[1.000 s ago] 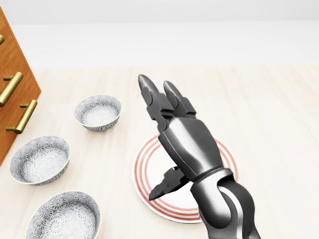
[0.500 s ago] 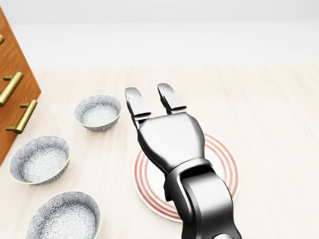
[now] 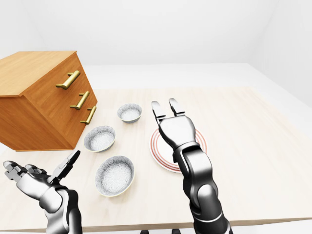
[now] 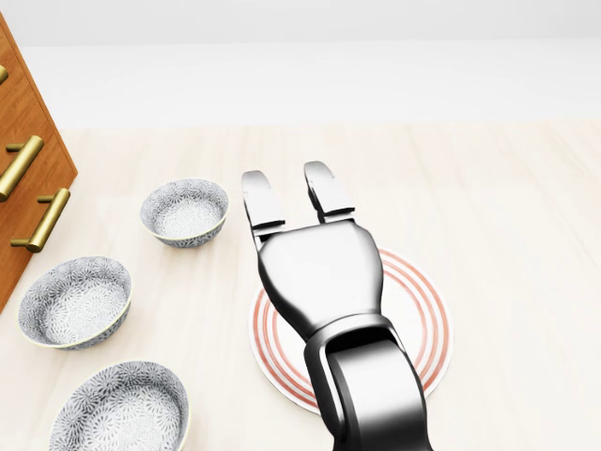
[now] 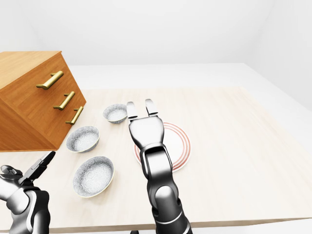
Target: Put the bowl at the front on the plate.
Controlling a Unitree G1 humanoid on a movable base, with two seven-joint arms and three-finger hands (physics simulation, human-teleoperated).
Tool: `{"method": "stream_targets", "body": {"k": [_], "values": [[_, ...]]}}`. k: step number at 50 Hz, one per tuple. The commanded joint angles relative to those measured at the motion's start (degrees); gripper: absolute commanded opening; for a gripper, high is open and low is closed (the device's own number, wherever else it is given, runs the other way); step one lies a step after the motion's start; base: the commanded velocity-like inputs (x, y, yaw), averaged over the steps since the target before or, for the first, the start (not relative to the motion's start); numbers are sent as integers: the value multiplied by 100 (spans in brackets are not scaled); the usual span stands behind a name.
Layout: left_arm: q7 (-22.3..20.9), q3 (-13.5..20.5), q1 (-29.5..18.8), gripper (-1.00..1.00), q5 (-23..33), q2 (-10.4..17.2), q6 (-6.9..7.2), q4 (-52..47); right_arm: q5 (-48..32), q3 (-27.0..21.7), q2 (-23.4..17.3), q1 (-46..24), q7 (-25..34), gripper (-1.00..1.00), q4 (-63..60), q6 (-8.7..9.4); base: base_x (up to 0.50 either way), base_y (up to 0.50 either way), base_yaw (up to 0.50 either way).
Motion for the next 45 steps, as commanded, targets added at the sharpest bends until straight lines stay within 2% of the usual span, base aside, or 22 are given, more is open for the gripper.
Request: {"method": "stream_targets", "body": {"k": [1, 11, 14, 29, 42, 45], "values": [[0, 0, 0, 100, 1, 0, 0, -1, -88, 17, 17, 33, 0, 100, -33, 0, 0, 0, 0], [0, 0, 0, 100, 1, -1, 0, -1, -87, 18, 15, 33, 0, 100, -32, 0, 0, 0, 0], [0, 19, 59, 100, -8, -15, 0, -158, -85, 151, 38, 14, 0, 100, 141, 0, 0, 0, 0], [0, 104, 128, 100, -1, -75, 0, -443, -298, 505, 603, -443, 0, 100, 840, 0, 0, 0, 0], [0, 50, 5, 100, 24, -26, 0, -152, 97, 619, 665, -523, 0, 100, 1149, 0, 0, 0, 0], [0, 35, 0, 100, 23, -22, 0, -122, -77, 697, 665, -503, 0, 100, 1165, 0, 0, 0, 0]]}}
